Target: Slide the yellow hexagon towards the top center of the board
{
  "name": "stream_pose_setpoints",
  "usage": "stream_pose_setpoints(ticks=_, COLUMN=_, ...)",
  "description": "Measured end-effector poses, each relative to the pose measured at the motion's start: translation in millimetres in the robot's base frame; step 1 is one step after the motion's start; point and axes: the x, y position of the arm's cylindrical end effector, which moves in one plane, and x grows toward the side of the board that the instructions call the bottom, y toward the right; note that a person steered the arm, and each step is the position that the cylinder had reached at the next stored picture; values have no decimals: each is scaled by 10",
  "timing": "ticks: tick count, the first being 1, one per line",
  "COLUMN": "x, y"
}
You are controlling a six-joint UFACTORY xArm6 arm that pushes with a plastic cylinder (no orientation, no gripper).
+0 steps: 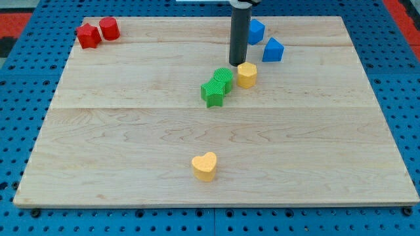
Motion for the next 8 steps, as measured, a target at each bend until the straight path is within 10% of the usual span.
stream_pose_setpoints(ticks=3, x=-19, y=936)
stream_pose_setpoints(ticks=5, x=659, y=121)
stream_pose_setpoints(ticks=8, x=-215, y=-521)
